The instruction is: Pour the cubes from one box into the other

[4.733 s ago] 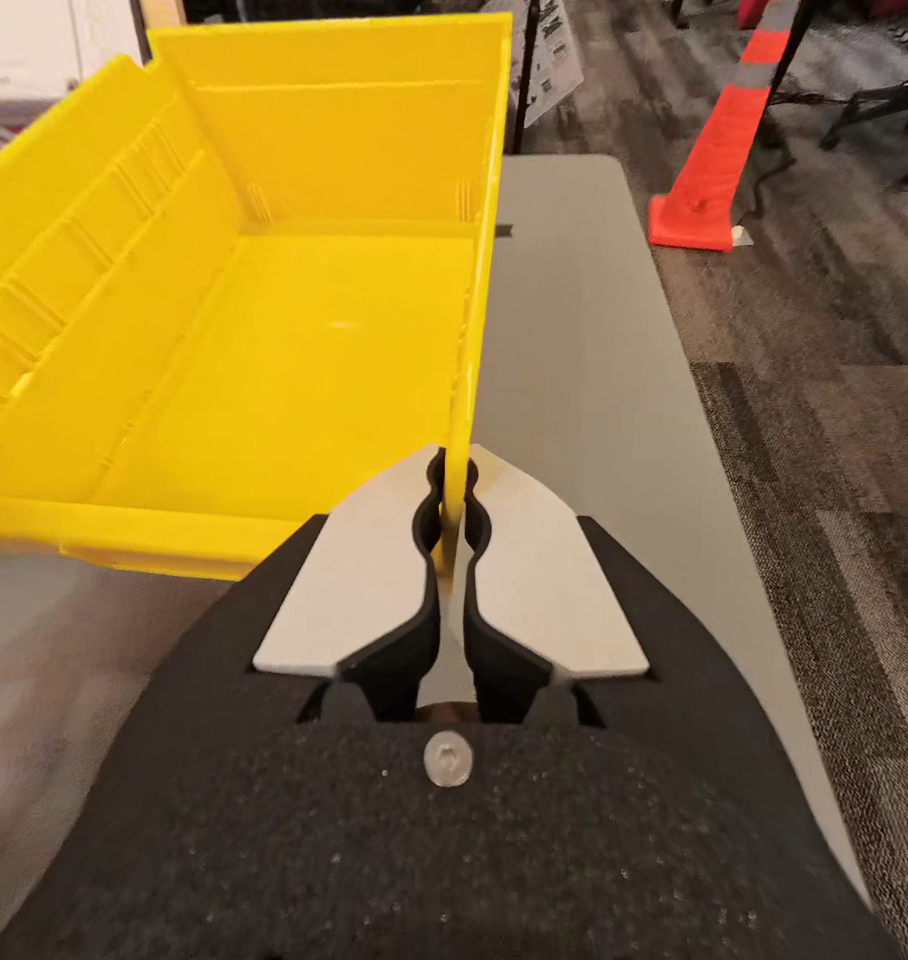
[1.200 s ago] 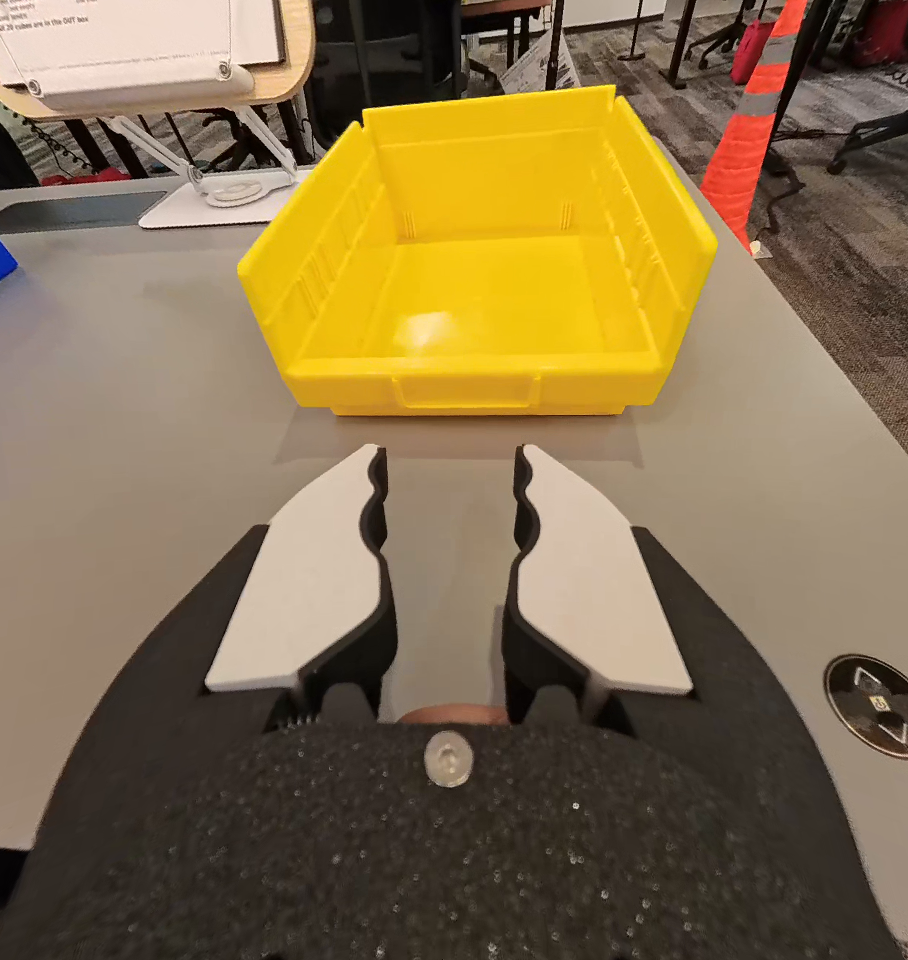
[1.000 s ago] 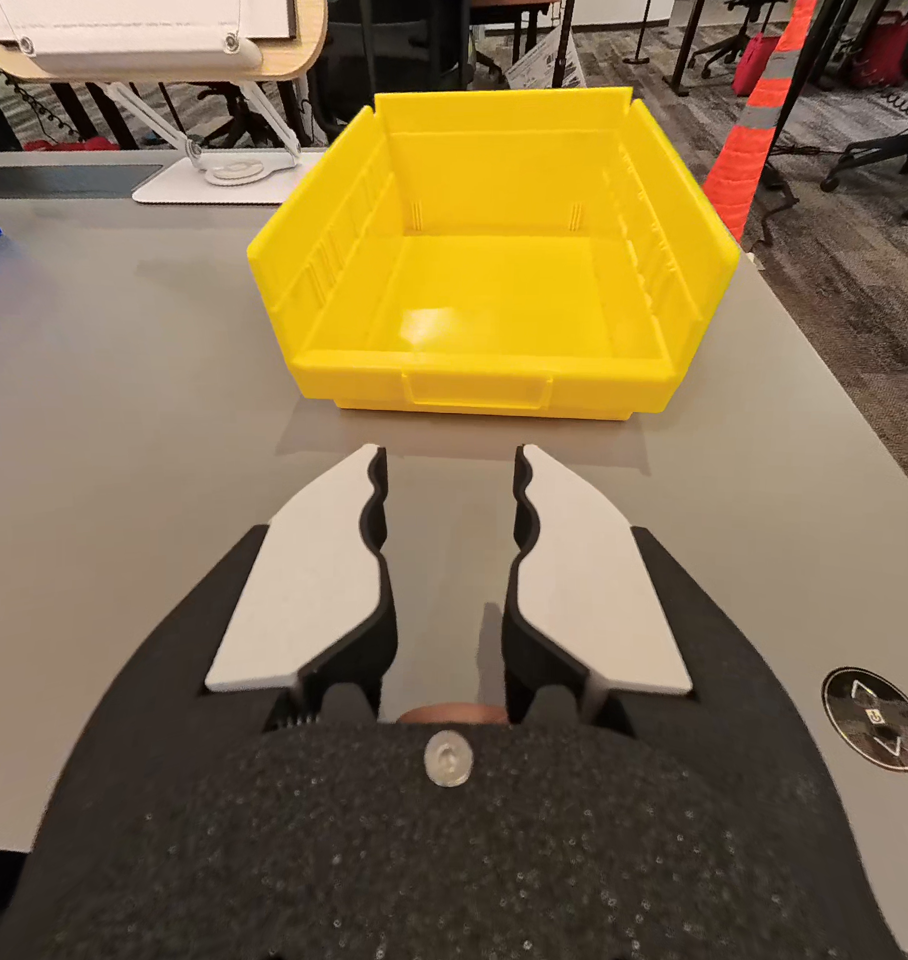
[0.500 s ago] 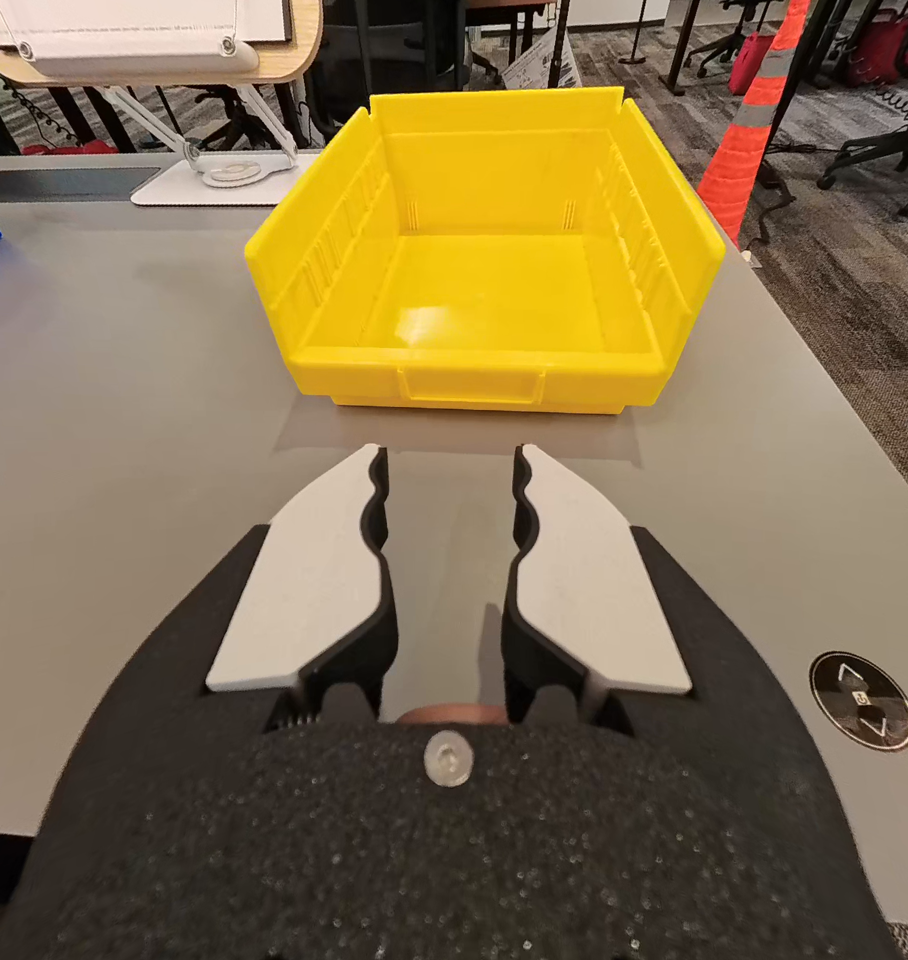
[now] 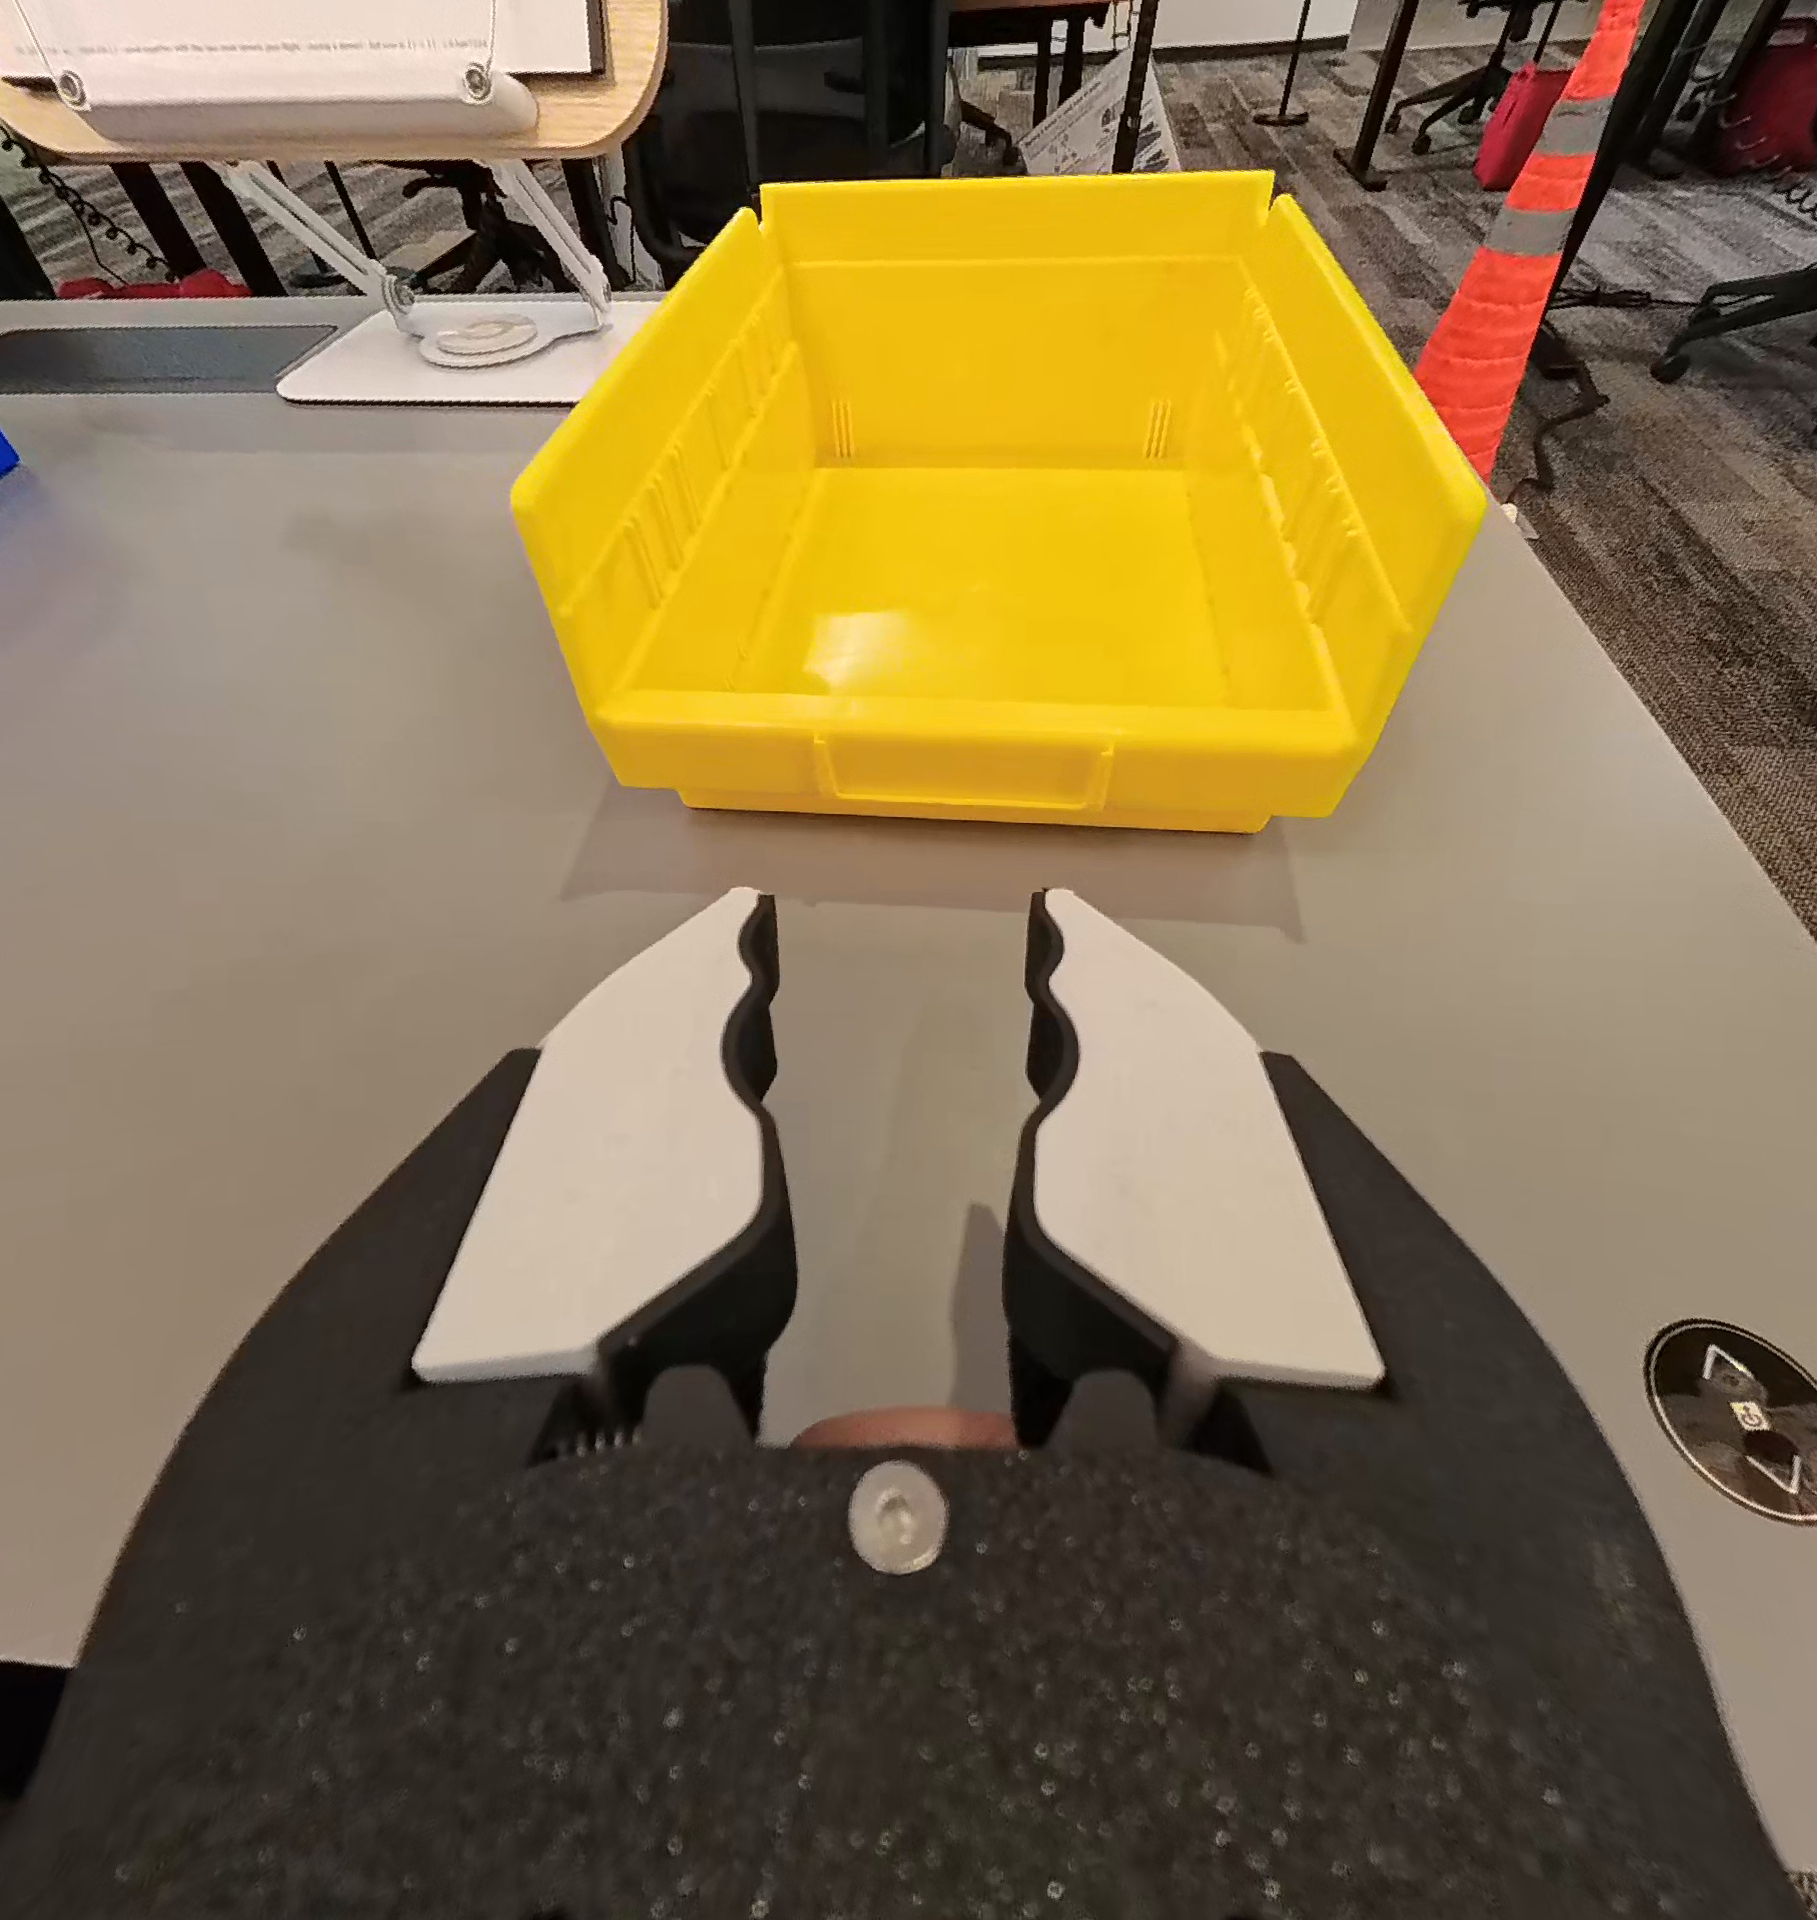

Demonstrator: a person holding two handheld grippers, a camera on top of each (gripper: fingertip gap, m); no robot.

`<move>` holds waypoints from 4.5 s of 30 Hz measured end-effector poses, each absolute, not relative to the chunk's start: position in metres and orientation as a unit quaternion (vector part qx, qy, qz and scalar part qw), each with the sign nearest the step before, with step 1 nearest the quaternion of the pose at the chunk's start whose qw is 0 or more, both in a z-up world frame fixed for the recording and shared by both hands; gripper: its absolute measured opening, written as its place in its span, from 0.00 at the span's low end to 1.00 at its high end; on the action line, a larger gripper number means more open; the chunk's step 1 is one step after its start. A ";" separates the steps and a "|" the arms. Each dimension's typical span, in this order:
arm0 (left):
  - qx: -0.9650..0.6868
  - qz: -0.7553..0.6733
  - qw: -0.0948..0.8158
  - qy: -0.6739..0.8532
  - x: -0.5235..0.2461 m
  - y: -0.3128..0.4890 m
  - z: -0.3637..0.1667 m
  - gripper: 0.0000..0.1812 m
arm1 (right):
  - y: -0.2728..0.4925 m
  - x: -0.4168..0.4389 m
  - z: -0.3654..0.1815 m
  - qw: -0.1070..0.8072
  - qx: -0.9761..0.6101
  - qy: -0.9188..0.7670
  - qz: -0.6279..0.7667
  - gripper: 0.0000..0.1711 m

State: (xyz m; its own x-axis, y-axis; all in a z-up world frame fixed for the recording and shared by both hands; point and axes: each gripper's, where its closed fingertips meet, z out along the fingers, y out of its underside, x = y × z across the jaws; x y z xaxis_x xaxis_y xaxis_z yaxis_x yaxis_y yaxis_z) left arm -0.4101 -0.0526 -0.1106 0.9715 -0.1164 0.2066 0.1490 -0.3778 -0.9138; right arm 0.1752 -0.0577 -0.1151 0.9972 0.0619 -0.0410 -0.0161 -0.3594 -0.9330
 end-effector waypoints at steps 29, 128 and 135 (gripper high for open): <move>-0.824 -0.100 0.556 0.041 -0.442 0.003 -0.036 0.33 | -0.055 0.172 -0.115 0.566 -0.823 -0.015 0.043 0.26; -0.865 -0.330 0.253 0.280 0.228 0.334 -0.017 0.04 | 0.087 0.330 0.006 0.577 -0.765 -0.001 -0.286 0.02; -0.838 -0.394 0.273 0.259 0.223 0.337 -0.025 0.04 | 0.091 0.324 0.006 0.595 -0.733 -0.030 -0.328 0.02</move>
